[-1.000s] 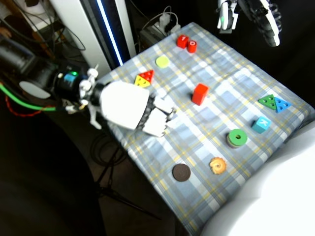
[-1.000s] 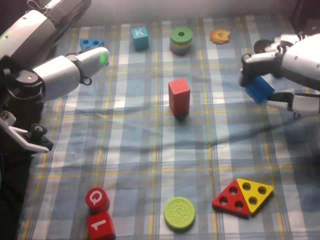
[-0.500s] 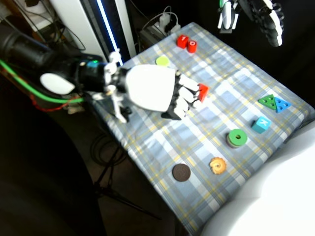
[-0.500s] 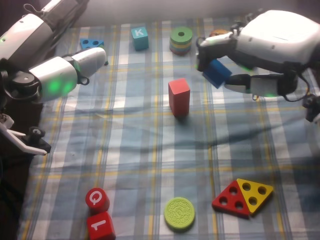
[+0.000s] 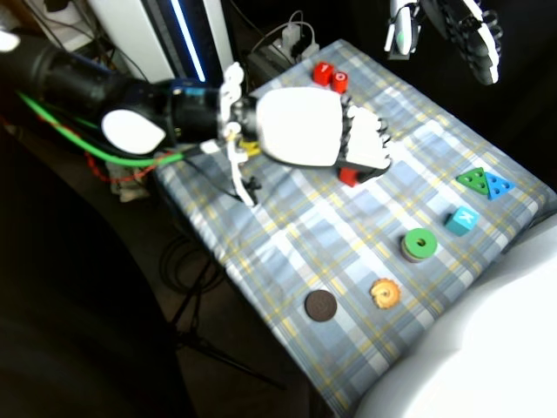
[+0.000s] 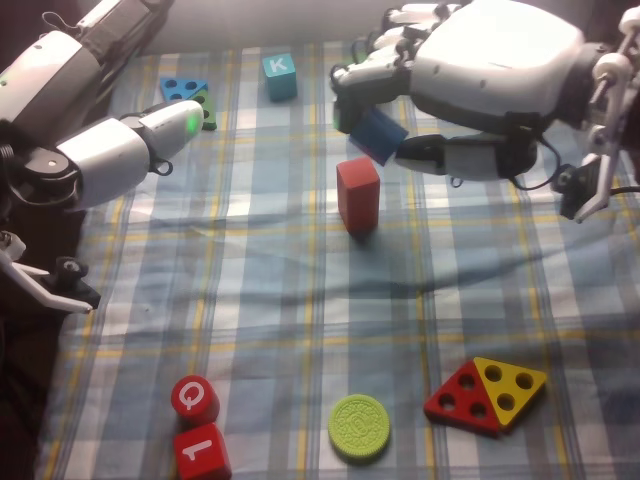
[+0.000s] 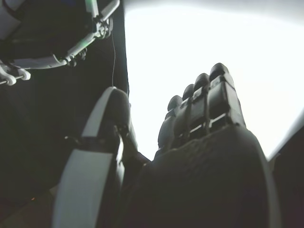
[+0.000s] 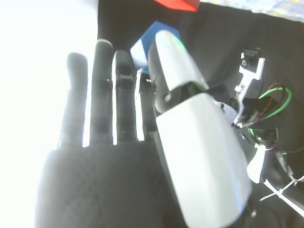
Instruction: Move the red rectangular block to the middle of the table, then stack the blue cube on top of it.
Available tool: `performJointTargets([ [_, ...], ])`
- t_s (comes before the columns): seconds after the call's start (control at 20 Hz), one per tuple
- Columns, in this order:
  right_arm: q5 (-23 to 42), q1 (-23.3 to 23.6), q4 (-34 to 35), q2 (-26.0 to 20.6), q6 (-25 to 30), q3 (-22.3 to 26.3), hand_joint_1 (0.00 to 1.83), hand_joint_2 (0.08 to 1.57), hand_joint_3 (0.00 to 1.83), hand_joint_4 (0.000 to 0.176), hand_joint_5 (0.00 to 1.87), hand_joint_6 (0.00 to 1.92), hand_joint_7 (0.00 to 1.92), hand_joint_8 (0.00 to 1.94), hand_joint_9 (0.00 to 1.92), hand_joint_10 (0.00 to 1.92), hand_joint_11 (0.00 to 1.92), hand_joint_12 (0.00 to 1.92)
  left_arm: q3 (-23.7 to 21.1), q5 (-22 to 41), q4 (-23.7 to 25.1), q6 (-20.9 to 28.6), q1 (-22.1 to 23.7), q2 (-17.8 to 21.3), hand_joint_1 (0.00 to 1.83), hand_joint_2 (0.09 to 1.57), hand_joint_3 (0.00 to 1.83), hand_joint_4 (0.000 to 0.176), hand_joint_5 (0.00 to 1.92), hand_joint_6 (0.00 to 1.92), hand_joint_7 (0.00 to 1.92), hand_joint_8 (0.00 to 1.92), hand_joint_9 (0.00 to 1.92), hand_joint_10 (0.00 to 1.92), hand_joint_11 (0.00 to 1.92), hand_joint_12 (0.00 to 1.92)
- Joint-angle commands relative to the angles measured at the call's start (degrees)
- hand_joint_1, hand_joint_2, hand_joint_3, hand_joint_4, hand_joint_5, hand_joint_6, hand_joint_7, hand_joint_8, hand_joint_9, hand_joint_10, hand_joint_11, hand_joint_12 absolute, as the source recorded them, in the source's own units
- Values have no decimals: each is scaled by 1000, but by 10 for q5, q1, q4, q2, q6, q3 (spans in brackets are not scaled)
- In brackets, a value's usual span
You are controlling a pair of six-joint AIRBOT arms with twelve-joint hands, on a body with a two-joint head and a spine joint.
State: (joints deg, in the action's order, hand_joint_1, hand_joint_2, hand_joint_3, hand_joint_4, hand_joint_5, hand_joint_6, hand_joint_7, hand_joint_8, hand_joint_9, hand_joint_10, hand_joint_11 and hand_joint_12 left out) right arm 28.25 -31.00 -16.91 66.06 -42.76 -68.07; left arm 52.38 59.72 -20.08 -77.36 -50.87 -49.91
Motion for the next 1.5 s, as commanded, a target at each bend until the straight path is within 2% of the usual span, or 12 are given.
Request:
performJointTargets([
  [0.0,61,12,4,3,4,-3,1126,1296,0,0,727,1411,578,1571,452,1256,310,1725,3,74,9,5,4,-4,997,1415,1,32,55,2,0,0,0,0,0,0],
  [0.15,56,13,0,9,5,-5,1094,1241,6,0,734,1350,582,485,380,665,10,1455,4,73,9,6,4,-5,1021,1412,0,35,63,5,0,0,0,0,0,0],
  [0.3,48,13,-3,13,5,-6,1113,1201,0,0,811,1226,668,125,352,543,0,1415,4,73,8,8,4,-5,1019,1418,2,32,51,0,0,0,0,0,0,0],
  [0.4,44,13,-3,15,5,-7,1113,1200,0,0,813,1222,739,116,409,589,0,1588,4,73,8,8,3,-5,987,1423,4,40,43,0,0,0,0,0,0,0],
  [0.45,42,13,-3,15,5,-7,1167,1227,0,0,883,1137,664,1203,455,983,159,1812,4,73,8,8,3,-5,994,1422,2,38,46,2,0,0,0,0,0,0],
  [0.5,41,13,-3,16,5,-7,1181,1225,0,0,899,1156,648,1389,467,1054,202,1790,4,73,7,8,3,-5,1000,1420,1,35,49,3,0,0,0,0,0,0],
  [0.6,36,13,-3,18,5,-9,1111,1210,0,0,802,1242,593,470,361,777,10,1657,4,74,7,8,3,-5,979,1424,3,40,50,3,0,0,0,0,0,0],
  [0.7,32,13,-3,21,5,-11,1038,1255,0,0,719,1371,578,180,267,838,0,1709,5,74,7,8,3,-5,991,1421,1,23,56,5,0,0,0,0,0,0],
  [0.8,31,12,-3,22,5,-11,1008,1265,0,0,696,1408,600,142,340,1014,135,1703,5,74,6,8,3,-6,980,1426,3,39,49,1,0,0,0,0,0,0],
  [0.9,31,12,-3,22,6,-11,1013,1165,0,0,505,569,527,70,240,802,12,1636,5,74,6,8,2,-6,994,1423,1,32,50,2,0,0,0,0,0,0],
  [1.05,31,12,-3,21,8,-11,885,1168,1,0,380,88,590,59,344,746,24,1624,5,75,5,8,2,-6,1003,1419,0,25,62,5,0,0,0,0,0,0],
  [1.45,33,17,-9,6,21,-7,743,1261,15,0,43,0,32,0,70,9,0,463,5,77,2,8,0,-6,950,1434,5,51,53,1,0,0,0,0,0,0],
])
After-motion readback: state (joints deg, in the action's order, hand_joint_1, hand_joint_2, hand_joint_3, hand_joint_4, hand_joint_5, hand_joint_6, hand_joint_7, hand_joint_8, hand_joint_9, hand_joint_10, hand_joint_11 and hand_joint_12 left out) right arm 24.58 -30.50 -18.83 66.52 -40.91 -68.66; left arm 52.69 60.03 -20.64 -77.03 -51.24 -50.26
